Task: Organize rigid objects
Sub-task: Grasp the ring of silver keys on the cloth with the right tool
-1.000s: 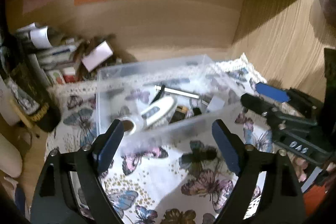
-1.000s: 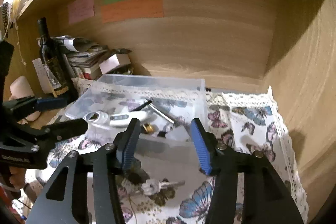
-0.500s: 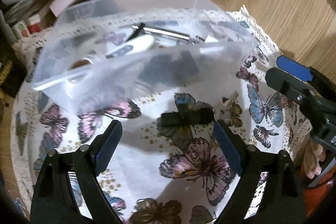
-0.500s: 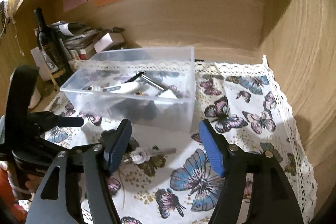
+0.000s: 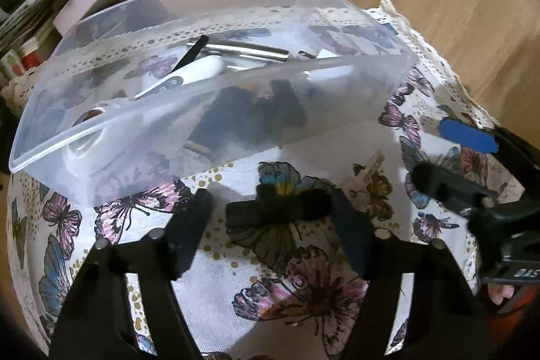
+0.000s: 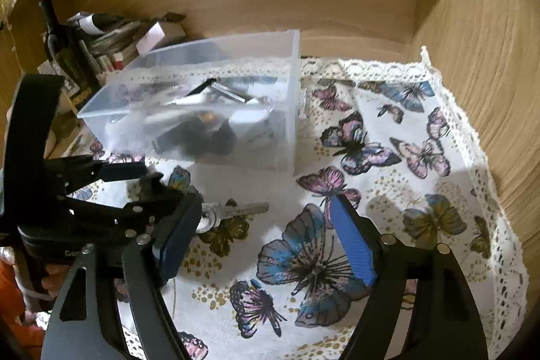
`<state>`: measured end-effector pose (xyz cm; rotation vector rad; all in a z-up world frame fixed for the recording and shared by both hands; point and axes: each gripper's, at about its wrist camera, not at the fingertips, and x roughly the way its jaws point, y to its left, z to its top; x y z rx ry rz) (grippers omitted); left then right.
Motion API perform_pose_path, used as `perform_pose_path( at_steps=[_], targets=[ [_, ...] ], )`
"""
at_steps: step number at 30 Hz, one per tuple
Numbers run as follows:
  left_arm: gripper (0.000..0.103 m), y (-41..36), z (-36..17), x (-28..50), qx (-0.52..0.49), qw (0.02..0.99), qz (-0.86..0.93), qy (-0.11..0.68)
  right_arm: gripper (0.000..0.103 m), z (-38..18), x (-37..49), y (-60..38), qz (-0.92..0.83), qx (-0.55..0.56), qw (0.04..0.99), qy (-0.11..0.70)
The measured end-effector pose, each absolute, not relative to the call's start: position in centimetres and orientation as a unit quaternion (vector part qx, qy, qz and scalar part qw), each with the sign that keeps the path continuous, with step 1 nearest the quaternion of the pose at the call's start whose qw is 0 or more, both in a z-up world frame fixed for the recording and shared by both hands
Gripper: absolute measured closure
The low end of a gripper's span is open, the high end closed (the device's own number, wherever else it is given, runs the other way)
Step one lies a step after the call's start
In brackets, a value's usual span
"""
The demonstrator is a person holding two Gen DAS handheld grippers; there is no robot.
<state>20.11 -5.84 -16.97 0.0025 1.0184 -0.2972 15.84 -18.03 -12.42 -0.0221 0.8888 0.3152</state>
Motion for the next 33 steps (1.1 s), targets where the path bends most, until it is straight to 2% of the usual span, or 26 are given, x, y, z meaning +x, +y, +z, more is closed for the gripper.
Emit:
perform_pose_path(
  at_steps=[1,20,28,33],
  targets=[
    [0.043,-5.8,-16.9,20.0,0.002,0.863,-0.146,0.484,0.026,-12.6,15.9,-17.8,0.153,-0.013,0.889,0.432],
    [0.043,-1.0,-15.2,17.2,-0.025,0.883,-0.115,0.455,0.025,-15.7,18.3,-13.4,0.174,-0.076,0.858,0.477],
    [0.043,-1.0,-14.7,16.4,-0.028,0.888,-0.119,0.443,0.044,-15.7,18.8,-13.9,0.155,-0.074,0.866,0.47],
    [0.043,-0.7,-14.4,15.8,-0.031,0.892,-0.118,0.436,0.044,-15.5,18.7,-13.9,0.149,-0.07,0.869,0.467]
  ],
)
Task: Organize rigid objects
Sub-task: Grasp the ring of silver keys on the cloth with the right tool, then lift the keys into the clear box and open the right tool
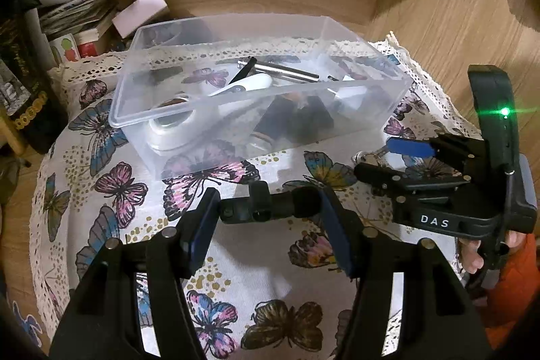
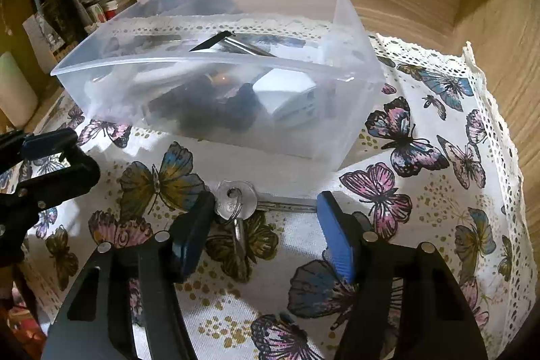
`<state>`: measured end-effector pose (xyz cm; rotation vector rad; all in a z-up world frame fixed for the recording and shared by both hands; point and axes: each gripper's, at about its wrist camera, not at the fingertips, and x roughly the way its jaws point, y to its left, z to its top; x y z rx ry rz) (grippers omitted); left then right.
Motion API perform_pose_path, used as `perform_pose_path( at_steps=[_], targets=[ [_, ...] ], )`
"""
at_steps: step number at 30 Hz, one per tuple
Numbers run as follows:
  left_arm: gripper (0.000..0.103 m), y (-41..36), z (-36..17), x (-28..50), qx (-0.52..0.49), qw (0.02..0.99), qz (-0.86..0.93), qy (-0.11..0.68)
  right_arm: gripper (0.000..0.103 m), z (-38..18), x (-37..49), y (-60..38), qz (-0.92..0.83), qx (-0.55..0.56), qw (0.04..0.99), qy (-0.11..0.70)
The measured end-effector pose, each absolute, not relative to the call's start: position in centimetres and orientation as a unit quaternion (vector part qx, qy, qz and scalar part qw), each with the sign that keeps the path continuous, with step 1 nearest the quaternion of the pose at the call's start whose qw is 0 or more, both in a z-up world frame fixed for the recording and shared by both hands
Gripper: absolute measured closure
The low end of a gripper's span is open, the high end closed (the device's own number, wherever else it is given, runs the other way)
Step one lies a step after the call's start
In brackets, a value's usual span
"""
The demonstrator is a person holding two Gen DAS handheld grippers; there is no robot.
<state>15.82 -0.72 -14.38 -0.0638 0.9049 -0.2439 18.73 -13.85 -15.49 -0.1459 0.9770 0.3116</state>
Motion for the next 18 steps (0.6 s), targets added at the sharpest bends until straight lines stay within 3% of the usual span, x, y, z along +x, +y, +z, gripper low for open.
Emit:
perform_pose_path(
  at_steps=[18],
  targets=[
    [0.043,-0.3,-12.0,15.1,-0.036,0.907,-0.11,0.405,0.044,-11.3,16.0,-14.5,0.146,-0.054,0.903,0.401]
  ],
)
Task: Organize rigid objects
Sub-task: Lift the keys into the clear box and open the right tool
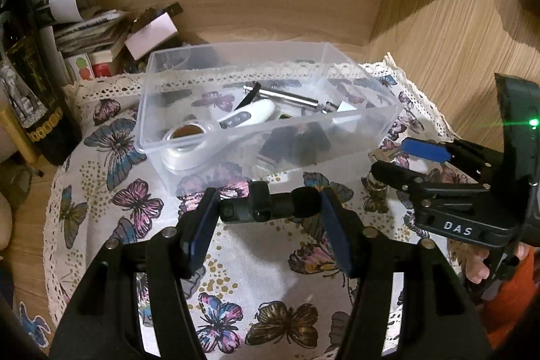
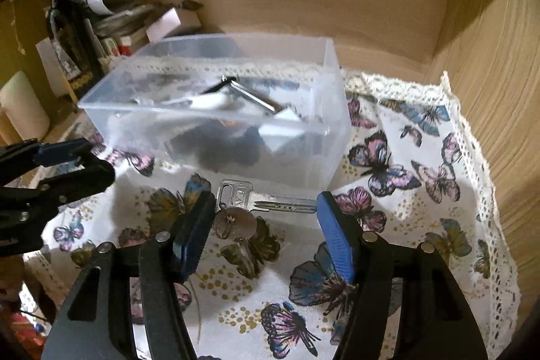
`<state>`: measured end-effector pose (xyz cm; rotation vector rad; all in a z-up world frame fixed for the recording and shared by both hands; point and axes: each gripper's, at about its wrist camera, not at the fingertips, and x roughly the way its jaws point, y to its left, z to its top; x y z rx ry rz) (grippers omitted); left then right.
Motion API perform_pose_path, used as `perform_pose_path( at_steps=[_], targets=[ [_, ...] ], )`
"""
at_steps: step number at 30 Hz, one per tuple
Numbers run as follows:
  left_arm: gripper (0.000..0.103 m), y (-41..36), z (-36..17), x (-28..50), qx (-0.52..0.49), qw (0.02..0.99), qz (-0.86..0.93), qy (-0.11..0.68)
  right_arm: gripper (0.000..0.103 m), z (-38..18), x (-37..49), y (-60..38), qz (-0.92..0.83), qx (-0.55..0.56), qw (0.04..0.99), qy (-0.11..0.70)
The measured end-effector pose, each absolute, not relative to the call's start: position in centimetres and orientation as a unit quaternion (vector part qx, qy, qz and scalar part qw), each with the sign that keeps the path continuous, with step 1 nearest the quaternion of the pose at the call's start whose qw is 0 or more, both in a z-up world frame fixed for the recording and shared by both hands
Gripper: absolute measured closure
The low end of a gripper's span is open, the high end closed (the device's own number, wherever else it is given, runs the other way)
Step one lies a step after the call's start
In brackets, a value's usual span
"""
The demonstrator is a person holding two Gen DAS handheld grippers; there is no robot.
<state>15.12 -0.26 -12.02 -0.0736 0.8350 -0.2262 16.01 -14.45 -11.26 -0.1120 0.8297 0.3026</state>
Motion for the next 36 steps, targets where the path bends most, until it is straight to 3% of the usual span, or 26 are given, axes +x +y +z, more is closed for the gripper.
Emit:
perform_pose_path(
  at_steps=[24,36],
  targets=[
    [0.043,1.8,-6.6,15.4,-0.046,0.942,-0.075,0.325,0.044,-3.6,16.7,-12.8,0.161,-0.044,0.946,0.277],
    [0.043,2.2,-7.6,19.4,-0.043,0.939,-0.052,0.338,0.044,-4.6,21.2,-11.3,0.162,-0.045,0.944,0.284]
  ],
)
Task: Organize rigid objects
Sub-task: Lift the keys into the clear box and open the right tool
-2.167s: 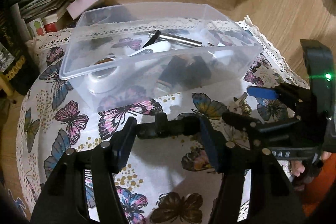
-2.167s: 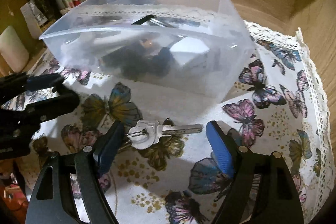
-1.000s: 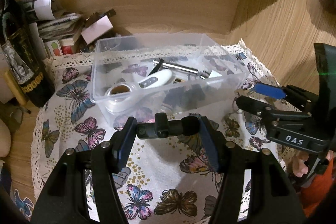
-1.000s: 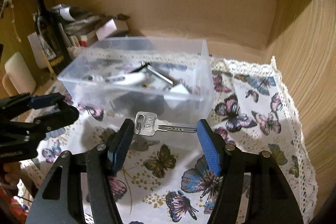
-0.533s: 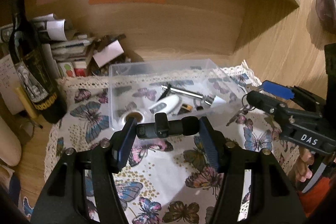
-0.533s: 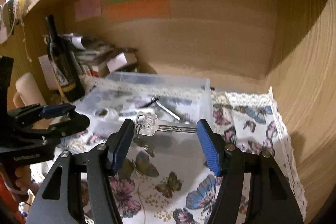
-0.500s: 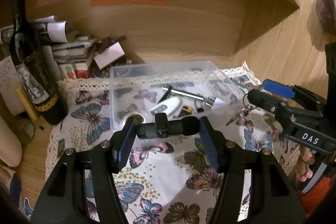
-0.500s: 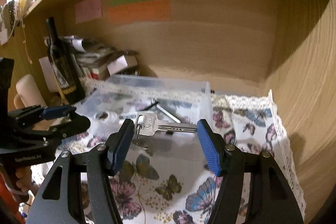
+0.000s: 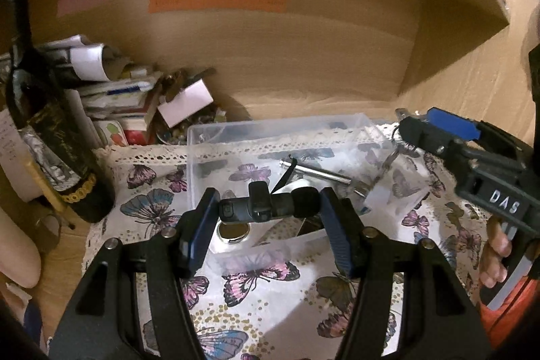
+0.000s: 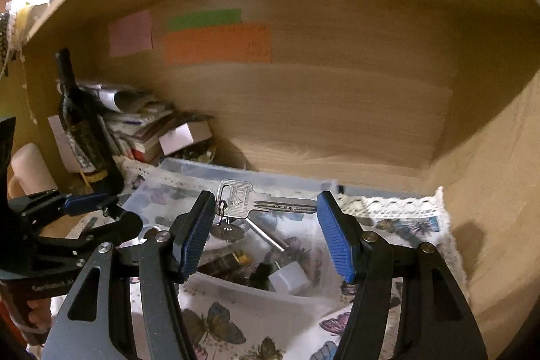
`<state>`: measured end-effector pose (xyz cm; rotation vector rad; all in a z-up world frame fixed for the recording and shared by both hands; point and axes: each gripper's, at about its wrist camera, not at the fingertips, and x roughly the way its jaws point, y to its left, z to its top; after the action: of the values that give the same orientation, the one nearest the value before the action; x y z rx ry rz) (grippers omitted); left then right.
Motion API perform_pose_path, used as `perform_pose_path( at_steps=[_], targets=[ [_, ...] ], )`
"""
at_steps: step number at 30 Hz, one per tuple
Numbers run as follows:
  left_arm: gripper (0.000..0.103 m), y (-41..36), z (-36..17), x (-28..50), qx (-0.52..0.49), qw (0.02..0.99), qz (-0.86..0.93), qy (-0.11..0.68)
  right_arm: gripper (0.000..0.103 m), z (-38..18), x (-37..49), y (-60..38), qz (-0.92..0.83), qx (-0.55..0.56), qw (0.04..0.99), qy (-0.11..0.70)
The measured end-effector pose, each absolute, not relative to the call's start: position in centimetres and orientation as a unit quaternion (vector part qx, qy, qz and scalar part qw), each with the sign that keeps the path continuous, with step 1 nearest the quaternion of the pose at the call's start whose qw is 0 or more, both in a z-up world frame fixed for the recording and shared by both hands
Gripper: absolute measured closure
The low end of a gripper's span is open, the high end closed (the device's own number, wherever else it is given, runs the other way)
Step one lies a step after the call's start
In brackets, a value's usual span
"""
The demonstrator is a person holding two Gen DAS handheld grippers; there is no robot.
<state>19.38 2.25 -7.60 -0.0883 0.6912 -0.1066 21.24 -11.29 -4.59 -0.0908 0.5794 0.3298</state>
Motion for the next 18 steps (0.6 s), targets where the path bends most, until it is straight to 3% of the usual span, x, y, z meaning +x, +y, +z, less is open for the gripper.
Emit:
perform_pose_path(
  at_steps=[18],
  targets=[
    [0.043,1.1,-11.6,23.5,-0.032,0.914,-0.071,0.398,0.043,-11.2,25.7,-9.8,0.182,-0.054,0.903,0.386]
  ],
)
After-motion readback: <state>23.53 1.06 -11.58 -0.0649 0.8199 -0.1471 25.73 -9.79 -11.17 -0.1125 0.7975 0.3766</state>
